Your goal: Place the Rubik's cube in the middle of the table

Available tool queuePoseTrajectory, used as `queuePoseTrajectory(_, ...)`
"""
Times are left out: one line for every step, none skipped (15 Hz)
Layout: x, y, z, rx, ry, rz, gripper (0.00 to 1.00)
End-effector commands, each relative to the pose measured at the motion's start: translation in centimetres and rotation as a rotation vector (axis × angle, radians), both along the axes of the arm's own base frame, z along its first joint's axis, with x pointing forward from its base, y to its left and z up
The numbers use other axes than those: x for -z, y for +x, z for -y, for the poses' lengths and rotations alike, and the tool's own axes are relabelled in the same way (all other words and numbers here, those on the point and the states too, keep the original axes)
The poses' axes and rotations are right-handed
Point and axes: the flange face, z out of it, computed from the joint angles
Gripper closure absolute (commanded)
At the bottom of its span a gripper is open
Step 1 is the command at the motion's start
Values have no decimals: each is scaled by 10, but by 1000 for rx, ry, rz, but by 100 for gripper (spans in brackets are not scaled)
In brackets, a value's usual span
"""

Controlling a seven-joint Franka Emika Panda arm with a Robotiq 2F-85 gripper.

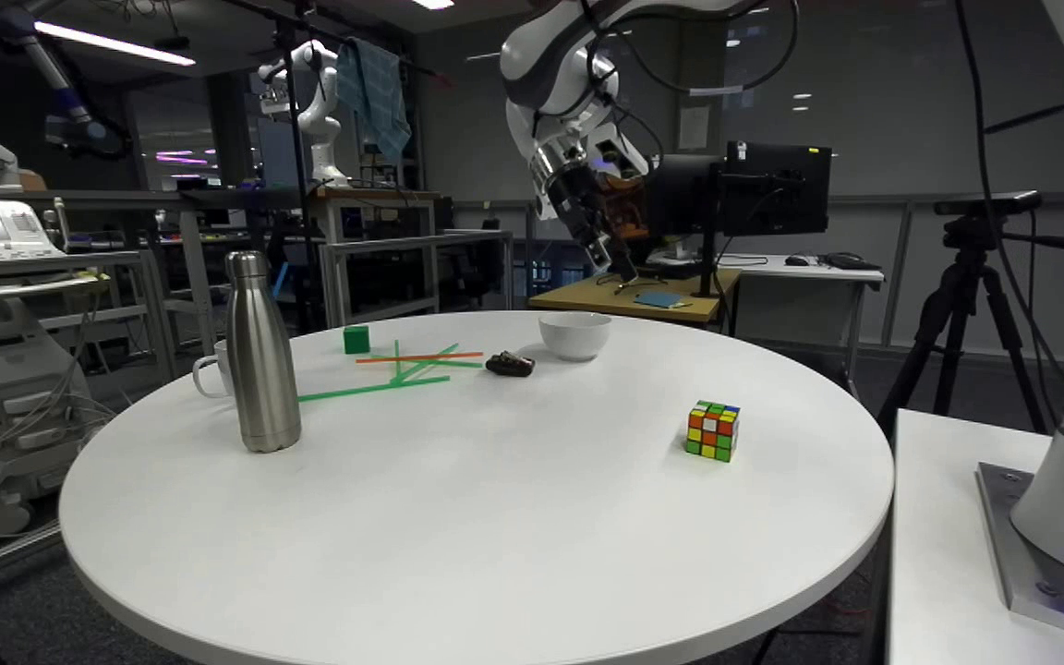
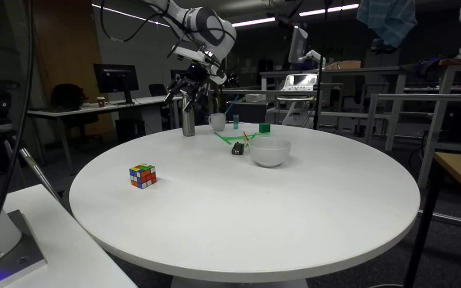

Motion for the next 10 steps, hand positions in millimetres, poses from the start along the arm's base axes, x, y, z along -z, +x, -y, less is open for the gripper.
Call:
queuePoseTrajectory(17,-11,-1,69,51,-4,0)
queuePoseTrajectory(23,-15,-2,73,57,-12,0)
queuePoseTrajectory(29,-19,-3,72,59,-22,0)
queuePoseTrajectory(35,-23,-5,73,55,-33,0)
queuePoseTrajectory(41,-27,-5,69,51,-38,0)
queuePoseTrajectory(47,-31,-5,70,44,-40,0)
queuePoseTrajectory(51,-36,-6,68,41,-37,0)
queuePoseTrajectory(57,-39,-7,73,37,-35,0)
queuePoseTrajectory(62,-42,-8,73,36,-25,0)
queuePoseTrajectory(68,-45,-10,72,33,-7,0)
